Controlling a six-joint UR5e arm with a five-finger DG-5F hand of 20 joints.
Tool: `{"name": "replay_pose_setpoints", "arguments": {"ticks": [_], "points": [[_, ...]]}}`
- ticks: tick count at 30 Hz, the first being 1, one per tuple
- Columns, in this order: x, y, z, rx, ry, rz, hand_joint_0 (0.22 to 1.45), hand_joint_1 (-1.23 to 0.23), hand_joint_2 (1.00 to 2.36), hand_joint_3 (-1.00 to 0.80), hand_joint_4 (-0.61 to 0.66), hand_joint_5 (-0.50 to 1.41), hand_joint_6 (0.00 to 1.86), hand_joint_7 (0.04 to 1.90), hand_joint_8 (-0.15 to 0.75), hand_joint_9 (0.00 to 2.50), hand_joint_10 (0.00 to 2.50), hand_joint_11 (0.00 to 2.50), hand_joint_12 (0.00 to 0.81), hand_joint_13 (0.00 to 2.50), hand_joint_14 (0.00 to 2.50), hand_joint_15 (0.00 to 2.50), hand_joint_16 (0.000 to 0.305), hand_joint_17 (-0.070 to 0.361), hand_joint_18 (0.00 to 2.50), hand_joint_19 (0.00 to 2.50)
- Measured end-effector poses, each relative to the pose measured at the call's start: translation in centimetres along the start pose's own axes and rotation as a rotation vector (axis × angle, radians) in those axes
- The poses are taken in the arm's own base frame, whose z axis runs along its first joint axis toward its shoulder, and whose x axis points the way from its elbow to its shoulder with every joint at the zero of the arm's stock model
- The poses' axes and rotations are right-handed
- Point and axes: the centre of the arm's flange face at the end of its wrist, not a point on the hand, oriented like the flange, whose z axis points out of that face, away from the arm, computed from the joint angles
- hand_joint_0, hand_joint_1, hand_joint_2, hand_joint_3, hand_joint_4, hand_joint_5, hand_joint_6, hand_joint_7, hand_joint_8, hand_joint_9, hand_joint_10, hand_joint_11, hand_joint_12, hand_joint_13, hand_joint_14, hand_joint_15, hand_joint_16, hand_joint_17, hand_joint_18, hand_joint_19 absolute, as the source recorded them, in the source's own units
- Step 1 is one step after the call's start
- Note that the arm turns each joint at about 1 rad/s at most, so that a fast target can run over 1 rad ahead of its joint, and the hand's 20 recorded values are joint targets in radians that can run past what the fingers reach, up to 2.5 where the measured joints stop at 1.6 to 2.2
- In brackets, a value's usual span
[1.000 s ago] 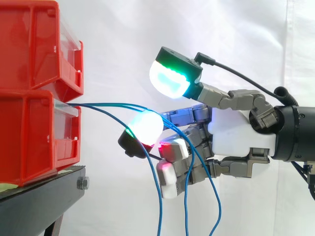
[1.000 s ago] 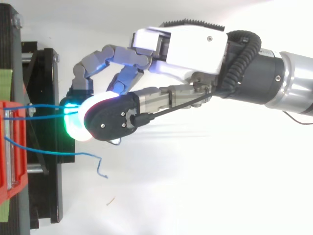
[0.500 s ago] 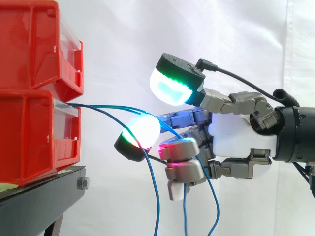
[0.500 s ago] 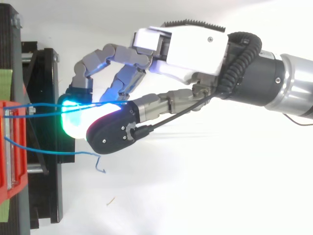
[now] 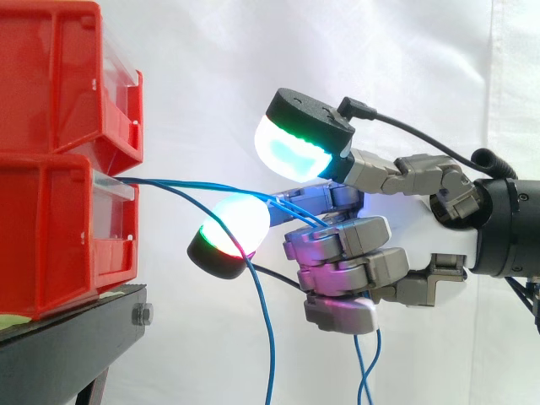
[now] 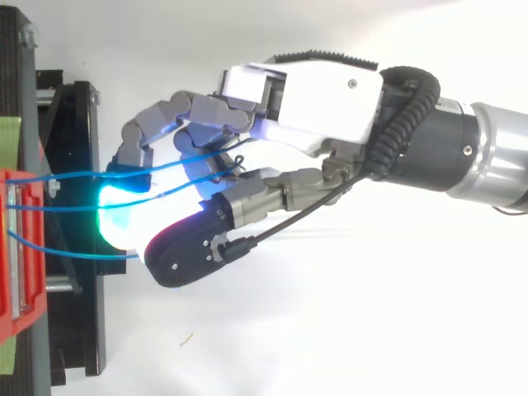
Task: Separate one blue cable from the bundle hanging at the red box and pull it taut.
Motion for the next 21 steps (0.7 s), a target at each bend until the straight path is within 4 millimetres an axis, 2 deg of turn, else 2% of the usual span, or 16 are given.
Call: {"name": "replay_pose_setpoints", "arguments": {"ticks": [4,9,11,21], "points": [[0.0,1.2,0.3,-0.002,0.0,-0.004,0.53,-0.59,1.0,-0.5,0.2,-0.2,0.75,0.86,0.303,0.58,2.05,0.92,0.331,0.65,2.5,1.16,0.03,0.068,1.2,1.78],[-0.3,2.4,0.3,0.039,0.01,-0.019,0.57,-0.49,1.0,-0.5,0.18,-0.19,0.75,0.86,0.29,0.63,2.11,0.93,0.314,0.67,2.5,1.21,0.028,0.063,1.26,1.89],[-0.3,2.5,0.2,0.057,0.013,-0.024,0.59,-0.44,1.0,-0.5,0.17,-0.18,0.75,0.87,0.28,0.65,2.11,0.93,0.313,0.7,2.5,1.22,0.027,0.061,1.28,1.89],[0.0,2.5,0.0,0.083,0.014,-0.027,0.61,-0.4,1.0,-0.5,0.17,-0.17,0.75,0.86,0.273,0.72,2.17,0.94,0.301,0.77,2.5,1.25,0.027,0.06,1.35,1.89]]}}
